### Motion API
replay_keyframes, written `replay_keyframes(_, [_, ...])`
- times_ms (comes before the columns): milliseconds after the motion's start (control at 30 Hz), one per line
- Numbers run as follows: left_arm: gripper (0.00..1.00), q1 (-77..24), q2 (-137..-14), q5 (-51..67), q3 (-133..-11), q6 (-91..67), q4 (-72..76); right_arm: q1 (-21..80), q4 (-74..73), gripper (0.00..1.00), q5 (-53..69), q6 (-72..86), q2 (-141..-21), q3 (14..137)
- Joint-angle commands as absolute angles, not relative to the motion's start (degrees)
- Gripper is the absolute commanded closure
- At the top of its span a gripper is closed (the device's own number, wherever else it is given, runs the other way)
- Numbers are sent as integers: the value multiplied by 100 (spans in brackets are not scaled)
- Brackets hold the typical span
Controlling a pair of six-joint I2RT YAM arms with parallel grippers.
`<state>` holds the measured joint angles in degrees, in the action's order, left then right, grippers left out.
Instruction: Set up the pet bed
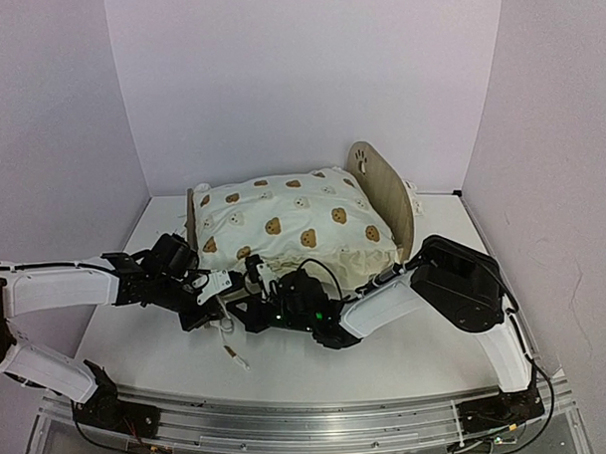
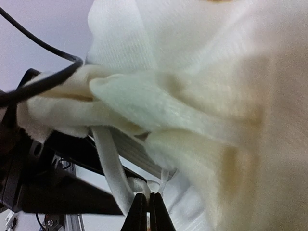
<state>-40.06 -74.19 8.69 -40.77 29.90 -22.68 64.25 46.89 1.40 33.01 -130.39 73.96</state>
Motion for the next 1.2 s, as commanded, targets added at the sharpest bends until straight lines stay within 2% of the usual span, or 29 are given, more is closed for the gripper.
replay_keyframes(0, [59, -4007, -7181, 899, -4100, 3761, -2818, 6417, 4699, 100, 0, 3296, -12738, 7208])
replay_keyframes(100, [46, -3999, -6720, 1042, -3977, 4467, -3259, 6417, 4543, 100, -141, 3378, -12642, 7078])
replay_keyframes(367, [29, -4015, -5640, 2520, -3822, 6455, -4020, 6418, 4452, 100, -121, 3488, -12530, 6969])
replay_keyframes(567, [26, -4394, -6952, 2708, -4308, 6714, -3760, 6419, 4429, 100, -140, 3537, -12499, 6958])
replay_keyframes(667, [20, -4558, -7827, 2588, -4563, 6696, -3710, 6419, 4418, 100, -210, 3564, -12472, 6911])
replay_keyframes(1000, [20, -4809, -8605, 2607, -4529, 6896, -2632, 6418, 4416, 100, -104, 3604, -12539, 6943])
replay_keyframes(1167, [26, -4955, -8802, 2594, -4325, 7204, -2523, 6416, 4412, 100, -90, 3582, -12551, 6943])
